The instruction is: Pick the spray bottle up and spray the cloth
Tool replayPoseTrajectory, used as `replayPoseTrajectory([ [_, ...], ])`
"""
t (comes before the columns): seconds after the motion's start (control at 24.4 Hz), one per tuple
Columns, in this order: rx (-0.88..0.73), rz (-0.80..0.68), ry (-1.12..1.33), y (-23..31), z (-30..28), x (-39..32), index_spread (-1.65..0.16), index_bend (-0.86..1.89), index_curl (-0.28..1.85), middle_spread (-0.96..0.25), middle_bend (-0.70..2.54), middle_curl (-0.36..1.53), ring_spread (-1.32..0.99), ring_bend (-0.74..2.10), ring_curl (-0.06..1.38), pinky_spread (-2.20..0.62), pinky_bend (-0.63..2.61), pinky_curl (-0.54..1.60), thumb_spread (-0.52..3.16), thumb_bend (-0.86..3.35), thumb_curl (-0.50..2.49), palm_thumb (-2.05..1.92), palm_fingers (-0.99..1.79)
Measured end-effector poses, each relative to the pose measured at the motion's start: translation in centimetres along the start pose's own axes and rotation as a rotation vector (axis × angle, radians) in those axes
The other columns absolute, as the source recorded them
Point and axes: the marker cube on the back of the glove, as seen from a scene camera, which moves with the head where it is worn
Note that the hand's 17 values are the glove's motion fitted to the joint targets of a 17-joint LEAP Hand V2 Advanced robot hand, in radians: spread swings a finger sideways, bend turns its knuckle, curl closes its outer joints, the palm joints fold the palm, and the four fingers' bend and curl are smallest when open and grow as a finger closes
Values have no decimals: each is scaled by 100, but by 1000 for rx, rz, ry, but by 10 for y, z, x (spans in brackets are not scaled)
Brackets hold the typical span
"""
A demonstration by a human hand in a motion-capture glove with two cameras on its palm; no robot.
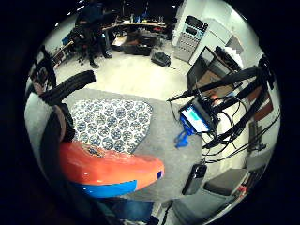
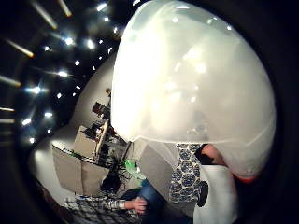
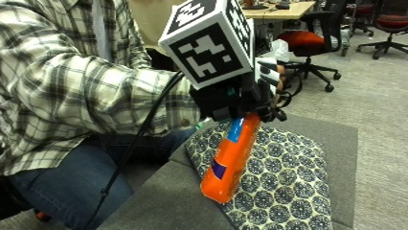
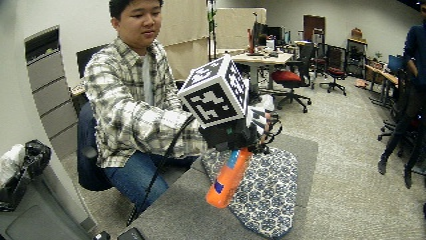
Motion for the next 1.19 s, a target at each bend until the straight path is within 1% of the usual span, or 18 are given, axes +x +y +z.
replayPoseTrajectory([
  [0.45, 99, -10, -324, -1, -12, -35, -25, 26, 67, -11, 59, 54, -18, 58, 49, -18, 50, 45, 31, -3, 83, 104, 130],
  [0.78, 170, -70, -527, -4, -18, -72, -24, 25, 67, -11, 59, 55, -17, 58, 50, -18, 50, 45, 32, -3, 83, 104, 129],
  [1.19, 159, -191, -600, -1, -3, -119, -24, 24, 68, -11, 58, 55, -17, 58, 50, -17, 50, 45, 32, -3, 83, 104, 129],
])
